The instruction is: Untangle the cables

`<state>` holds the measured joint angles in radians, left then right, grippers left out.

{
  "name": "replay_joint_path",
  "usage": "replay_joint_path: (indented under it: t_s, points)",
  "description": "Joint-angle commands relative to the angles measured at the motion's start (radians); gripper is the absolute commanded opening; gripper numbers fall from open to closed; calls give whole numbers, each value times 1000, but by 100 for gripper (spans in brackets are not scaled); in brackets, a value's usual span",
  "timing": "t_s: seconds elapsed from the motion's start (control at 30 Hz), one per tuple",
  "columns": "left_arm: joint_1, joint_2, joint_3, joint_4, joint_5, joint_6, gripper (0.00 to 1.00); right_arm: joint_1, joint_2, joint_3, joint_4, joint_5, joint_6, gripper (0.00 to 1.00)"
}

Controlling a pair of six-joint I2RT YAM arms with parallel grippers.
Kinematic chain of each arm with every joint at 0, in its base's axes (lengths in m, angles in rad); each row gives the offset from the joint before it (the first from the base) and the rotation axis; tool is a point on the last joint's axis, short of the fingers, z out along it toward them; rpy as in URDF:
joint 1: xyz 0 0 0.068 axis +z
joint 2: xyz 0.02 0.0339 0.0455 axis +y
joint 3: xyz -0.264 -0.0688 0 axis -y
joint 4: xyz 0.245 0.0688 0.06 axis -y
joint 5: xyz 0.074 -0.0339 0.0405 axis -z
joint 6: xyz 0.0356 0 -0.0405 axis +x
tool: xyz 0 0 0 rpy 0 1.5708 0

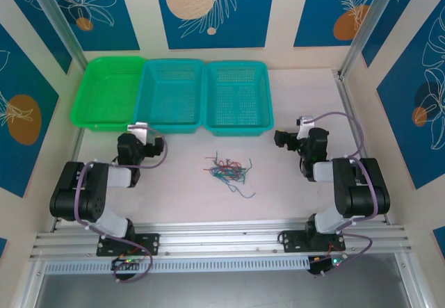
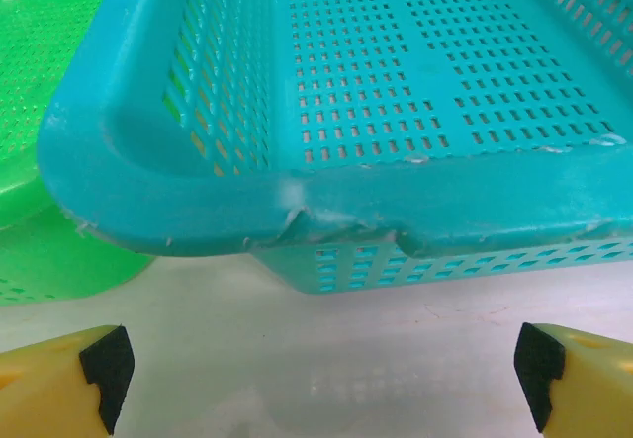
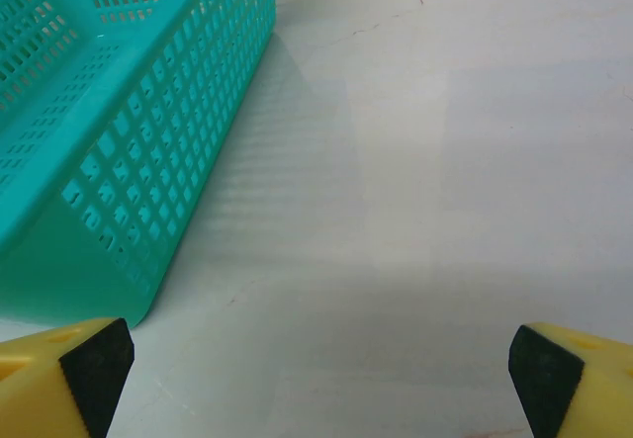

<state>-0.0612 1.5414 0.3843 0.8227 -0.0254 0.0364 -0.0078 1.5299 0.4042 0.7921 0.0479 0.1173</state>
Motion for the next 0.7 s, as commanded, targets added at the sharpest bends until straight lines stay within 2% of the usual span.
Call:
replay_joint_path:
  t_s: [0.0,0.6,0.67]
  points:
    - [6,-4,13,19,27,13,100,4,-10,15,4,0,-26,99]
    - [6,-5,9,26,25,13,100,-1,-34,26,-28,-2,-19,99]
    - [6,-19,-20,68,4,3,100,5,-86,26,-83,70,0,99]
